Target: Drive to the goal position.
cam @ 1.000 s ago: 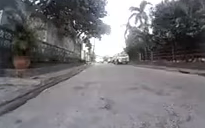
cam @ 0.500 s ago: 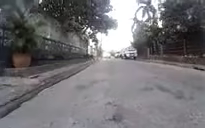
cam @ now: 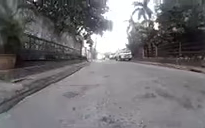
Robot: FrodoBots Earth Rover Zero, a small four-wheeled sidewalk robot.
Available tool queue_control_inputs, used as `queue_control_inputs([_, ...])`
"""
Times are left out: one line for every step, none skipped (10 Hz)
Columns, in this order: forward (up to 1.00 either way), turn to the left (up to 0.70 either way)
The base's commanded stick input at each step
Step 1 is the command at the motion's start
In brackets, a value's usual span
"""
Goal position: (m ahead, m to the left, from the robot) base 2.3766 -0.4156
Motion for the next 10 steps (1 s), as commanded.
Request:
queue_control_inputs([1.0, -0.26])
queue_control_inputs([1.0, -0.18])
queue_control_inputs([1.0, -0.1])
queue_control_inputs([1.0, -0.02])
queue_control_inputs([1.0, 0.06])
queue_control_inputs([1.0, 0.11])
queue_control_inputs([1.0, 0.05])
queue_control_inputs([1.0, -0.01])
queue_control_inputs([1.0, -0.07])
queue_control_inputs([1.0, -0.13])
